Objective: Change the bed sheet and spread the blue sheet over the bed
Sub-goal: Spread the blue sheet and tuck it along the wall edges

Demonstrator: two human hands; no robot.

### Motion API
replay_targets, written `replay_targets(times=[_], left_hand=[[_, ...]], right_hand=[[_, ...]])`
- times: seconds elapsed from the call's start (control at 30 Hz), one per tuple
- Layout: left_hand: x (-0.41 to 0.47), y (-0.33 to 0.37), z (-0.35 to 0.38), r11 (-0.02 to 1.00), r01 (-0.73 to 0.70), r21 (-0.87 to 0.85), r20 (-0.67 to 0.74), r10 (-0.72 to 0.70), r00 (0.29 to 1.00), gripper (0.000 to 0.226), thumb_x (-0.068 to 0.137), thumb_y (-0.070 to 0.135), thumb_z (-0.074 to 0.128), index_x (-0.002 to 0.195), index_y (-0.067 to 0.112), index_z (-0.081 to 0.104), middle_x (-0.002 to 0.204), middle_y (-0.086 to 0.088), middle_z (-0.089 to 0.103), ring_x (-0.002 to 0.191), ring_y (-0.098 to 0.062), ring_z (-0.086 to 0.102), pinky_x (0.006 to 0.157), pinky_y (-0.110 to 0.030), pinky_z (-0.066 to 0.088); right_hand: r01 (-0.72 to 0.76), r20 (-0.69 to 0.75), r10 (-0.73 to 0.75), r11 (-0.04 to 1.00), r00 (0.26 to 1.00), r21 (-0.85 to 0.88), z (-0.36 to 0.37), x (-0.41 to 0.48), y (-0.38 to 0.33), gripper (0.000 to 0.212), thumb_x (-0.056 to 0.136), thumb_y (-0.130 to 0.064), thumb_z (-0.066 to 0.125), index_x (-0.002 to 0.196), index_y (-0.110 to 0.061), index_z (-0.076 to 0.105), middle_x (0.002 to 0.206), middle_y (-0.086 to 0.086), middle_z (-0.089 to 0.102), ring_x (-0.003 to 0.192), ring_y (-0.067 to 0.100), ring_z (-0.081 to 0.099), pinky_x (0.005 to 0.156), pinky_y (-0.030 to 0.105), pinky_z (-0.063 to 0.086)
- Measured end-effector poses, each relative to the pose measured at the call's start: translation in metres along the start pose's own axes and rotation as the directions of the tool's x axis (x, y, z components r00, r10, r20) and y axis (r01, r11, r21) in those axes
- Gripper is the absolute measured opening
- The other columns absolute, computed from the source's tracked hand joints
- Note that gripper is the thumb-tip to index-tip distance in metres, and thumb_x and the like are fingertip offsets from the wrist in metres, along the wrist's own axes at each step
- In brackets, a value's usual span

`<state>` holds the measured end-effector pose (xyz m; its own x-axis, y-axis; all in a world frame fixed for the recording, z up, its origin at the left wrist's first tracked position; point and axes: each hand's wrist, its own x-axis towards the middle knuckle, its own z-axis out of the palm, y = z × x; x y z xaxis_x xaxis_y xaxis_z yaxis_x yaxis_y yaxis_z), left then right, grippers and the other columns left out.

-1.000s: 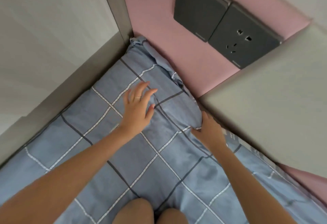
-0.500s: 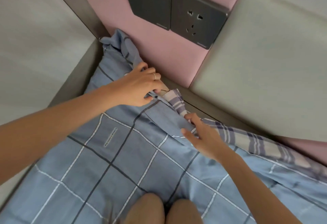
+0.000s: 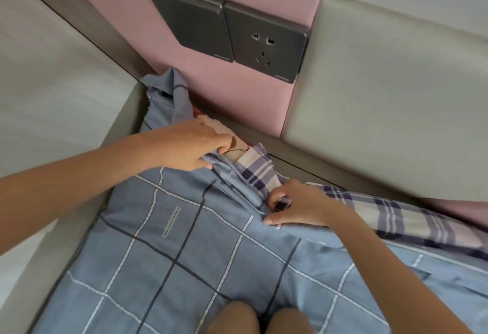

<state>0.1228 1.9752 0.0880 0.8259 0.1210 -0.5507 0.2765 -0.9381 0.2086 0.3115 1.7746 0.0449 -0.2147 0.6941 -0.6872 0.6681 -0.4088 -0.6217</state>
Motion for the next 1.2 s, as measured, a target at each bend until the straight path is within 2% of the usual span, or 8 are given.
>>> replay_targets(times=[0.2, 0.3, 0.4, 0.47, 0.7, 0.87, 1.07, 1.2], left_hand=[[0.015, 0.002, -0.019, 0.957, -0.027, -0.289, -0.060, 0.010, 0.998, 0.030, 0.077, 0.004, 0.068, 0.071, 0.028, 0.051, 0.071, 0.013, 0.047, 0.071, -0.015, 0.050, 0.062, -0.030, 0.038], [0.035, 0.001, -0.017, 0.943, -0.016, -0.332, -0.146, -0.034, 0.989, 0.009, 0.088, 0.007, 0.056, 0.094, 0.014, 0.057, 0.095, 0.001, 0.057, 0.090, -0.021, 0.054, 0.078, -0.040, 0.044], [0.057, -0.001, -0.008, 0.933, 0.189, -0.305, 0.083, -0.172, 0.982, 0.018, 0.099, 0.029, 0.043, 0.103, 0.015, 0.052, 0.100, -0.008, 0.062, 0.086, -0.026, 0.057, 0.076, -0.041, 0.044], [0.069, 0.001, -0.006, 0.925, 0.269, -0.270, 0.193, -0.222, 0.956, 0.027, 0.101, 0.036, 0.037, 0.105, 0.016, 0.054, 0.103, -0.010, 0.063, 0.084, -0.025, 0.055, 0.075, -0.036, 0.041], [0.063, 0.003, -0.003, 0.817, 0.460, -0.349, 0.420, -0.302, 0.856, 0.057, 0.097, 0.056, 0.028, 0.103, 0.012, 0.063, 0.106, -0.006, 0.061, 0.094, -0.023, 0.057, 0.088, -0.032, 0.042], [0.040, 0.005, 0.002, 0.724, 0.537, -0.434, 0.509, -0.295, 0.809, 0.060, 0.097, 0.058, 0.020, 0.112, 0.015, 0.060, 0.104, 0.002, 0.054, 0.094, -0.014, 0.053, 0.088, -0.024, 0.034], [0.020, -0.009, 0.025, 0.638, 0.543, -0.547, 0.576, -0.184, 0.797, 0.105, 0.052, 0.098, 0.039, 0.095, 0.005, 0.063, 0.099, -0.009, 0.071, 0.089, -0.024, 0.068, 0.089, -0.029, 0.049], [0.007, -0.016, 0.038, 0.577, 0.531, -0.621, 0.547, -0.166, 0.821, 0.061, 0.058, 0.063, 0.078, 0.077, 0.011, 0.052, 0.072, -0.006, 0.051, 0.068, -0.021, 0.047, 0.065, -0.031, 0.037]], right_hand=[[-0.027, 0.057, 0.022, 0.996, 0.998, 0.089, -0.002, -0.004, 0.005, 0.059, 0.069, -0.062, 0.070, 0.120, -0.053, 0.041, 0.123, -0.007, 0.043, 0.110, 0.019, 0.048, 0.092, 0.033, 0.040], [-0.040, 0.084, 0.028, 0.989, 0.996, 0.145, -0.004, 0.001, 0.012, 0.055, 0.070, -0.066, 0.066, 0.112, -0.032, 0.054, 0.106, -0.006, 0.053, 0.093, 0.013, 0.053, 0.087, 0.033, 0.044], [-0.008, 0.107, -0.024, 0.957, 0.994, 0.289, -0.006, 0.000, 0.017, 0.033, 0.080, -0.047, 0.070, 0.088, -0.016, 0.061, 0.076, -0.009, 0.060, 0.070, 0.008, 0.055, 0.067, 0.025, 0.039], [-0.015, 0.139, -0.057, 0.883, 0.989, 0.469, -0.008, -0.003, 0.021, 0.011, 0.085, -0.027, 0.070, 0.094, -0.020, 0.067, 0.088, -0.008, 0.072, 0.081, 0.007, 0.068, 0.073, 0.020, 0.048], [-0.031, 0.089, -0.051, 0.684, 0.995, 0.729, -0.029, -0.016, 0.051, 0.041, 0.072, -0.010, 0.076, 0.109, 0.003, 0.063, 0.106, 0.012, 0.070, 0.094, 0.020, 0.068, 0.082, 0.026, 0.052], [-0.036, 0.031, 0.029, 0.967, 0.999, 0.254, -0.076, -0.018, 0.050, 0.040, 0.071, -0.036, 0.080, 0.095, -0.008, 0.066, 0.092, 0.016, 0.069, 0.079, 0.024, 0.063, 0.073, 0.035, 0.047], [-0.038, -0.403, -0.014, 0.992, 0.915, -0.119, -0.056, 0.016, 0.044, 0.013, 0.087, -0.015, 0.064, 0.095, -0.012, 0.053, 0.084, 0.009, 0.062, 0.081, 0.028, 0.059, 0.065, 0.028, 0.032], [-0.138, -0.503, 0.089, 0.989, 0.860, -0.061, -0.031, 0.038, 0.051, 0.021, 0.087, -0.010, 0.056, 0.107, -0.008, 0.052, 0.107, 0.017, 0.060, 0.099, 0.037, 0.057, 0.077, 0.036, 0.040]])
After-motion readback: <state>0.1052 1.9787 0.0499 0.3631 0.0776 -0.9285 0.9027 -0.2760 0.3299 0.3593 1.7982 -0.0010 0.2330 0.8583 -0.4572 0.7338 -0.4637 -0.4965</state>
